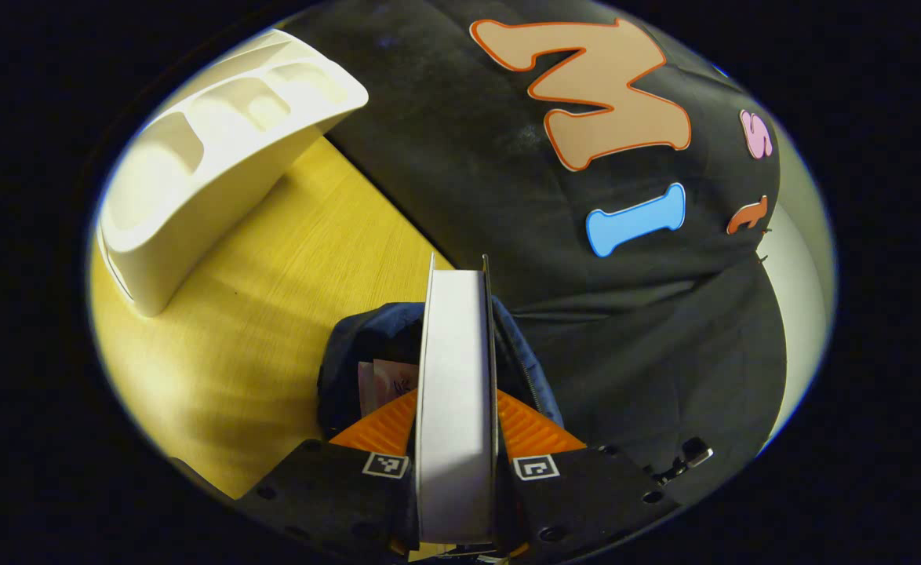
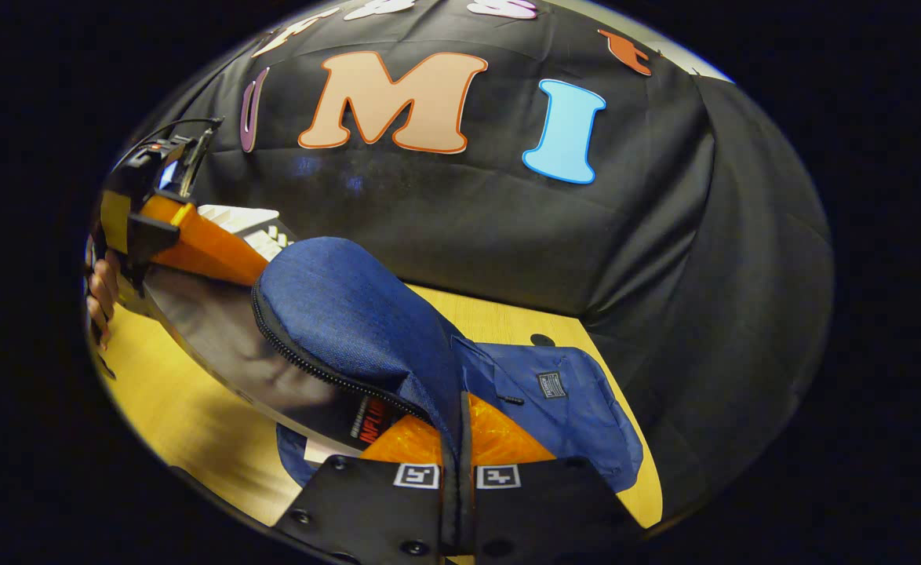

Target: Open the schoolbag, grab two books from the bookshelf and put them into the schoolbag.

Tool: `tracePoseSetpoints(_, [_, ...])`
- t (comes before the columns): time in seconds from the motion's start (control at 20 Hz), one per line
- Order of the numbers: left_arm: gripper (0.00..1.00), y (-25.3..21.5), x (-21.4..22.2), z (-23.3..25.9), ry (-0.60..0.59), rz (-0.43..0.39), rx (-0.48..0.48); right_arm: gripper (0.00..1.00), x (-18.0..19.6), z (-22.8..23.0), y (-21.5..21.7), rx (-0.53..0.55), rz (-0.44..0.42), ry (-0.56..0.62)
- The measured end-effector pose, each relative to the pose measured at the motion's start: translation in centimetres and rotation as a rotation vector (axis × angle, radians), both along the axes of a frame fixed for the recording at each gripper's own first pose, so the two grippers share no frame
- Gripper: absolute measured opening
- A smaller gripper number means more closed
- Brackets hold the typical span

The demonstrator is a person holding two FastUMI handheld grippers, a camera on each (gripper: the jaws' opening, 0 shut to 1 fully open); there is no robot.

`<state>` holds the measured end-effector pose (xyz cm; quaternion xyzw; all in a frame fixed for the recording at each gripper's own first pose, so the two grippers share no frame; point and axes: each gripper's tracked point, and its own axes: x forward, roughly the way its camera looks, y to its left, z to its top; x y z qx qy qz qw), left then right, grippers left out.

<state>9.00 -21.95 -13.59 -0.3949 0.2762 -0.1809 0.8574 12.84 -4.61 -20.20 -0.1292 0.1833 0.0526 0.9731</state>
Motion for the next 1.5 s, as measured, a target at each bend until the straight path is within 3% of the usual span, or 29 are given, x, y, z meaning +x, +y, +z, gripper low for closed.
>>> tracePoseSetpoints(0.1, [0.34,-1.6,0.7,-0.9,0.006,-0.003,-0.054,0.06,0.0,0.1,0.1,0.003,0.006,-0.012])
tracePoseSetpoints(0.2, [0.34,-2.5,1.2,-1.8,0.008,0.011,-0.108,0.01,0.0,0.2,0.1,0.007,0.011,-0.025])
tracePoseSetpoints(0.4, [0.34,-4.0,2.4,-3.3,-0.001,0.050,-0.182,0.06,-0.2,0.4,0.3,0.000,0.031,-0.047])
tracePoseSetpoints(0.5, [0.34,-5.0,2.5,-4.3,-0.003,0.051,-0.200,0.01,-0.4,0.4,0.6,-0.003,0.042,-0.056])
tracePoseSetpoints(0.8, [0.34,-9.9,2.9,-8.1,0.056,0.009,-0.284,0.05,-1.1,-0.1,1.3,-0.055,0.079,-0.071])
tracePoseSetpoints(1.0, [0.36,-11.9,3.1,-9.1,0.069,-0.021,-0.282,0.05,-1.3,-0.4,1.2,-0.056,0.083,-0.069])
tracePoseSetpoints(1.25, [0.38,-11.1,3.2,-8.7,0.059,0.022,-0.231,0.03,-1.2,-0.6,1.2,-0.047,0.088,-0.063])
tracePoseSetpoints(1.3, [0.53,-10.3,3.0,-8.1,0.041,0.038,-0.208,0.03,-1.2,-0.7,1.2,-0.044,0.087,-0.062])
tracePoseSetpoints(1.35, [0.48,-9.5,2.6,-7.5,0.017,0.049,-0.179,0.04,-1.4,-0.8,1.1,-0.040,0.085,-0.058])
tracePoseSetpoints(1.45, [0.80,-7.5,1.1,-7.7,0.006,0.061,-0.063,0.06,-1.7,-1.1,1.2,-0.008,0.094,-0.036])
tracePoseSetpoints(1.5, [0.97,-6.4,0.4,-7.8,0.005,0.066,-0.005,0.12,-1.8,-1.3,1.2,0.009,0.088,-0.027])
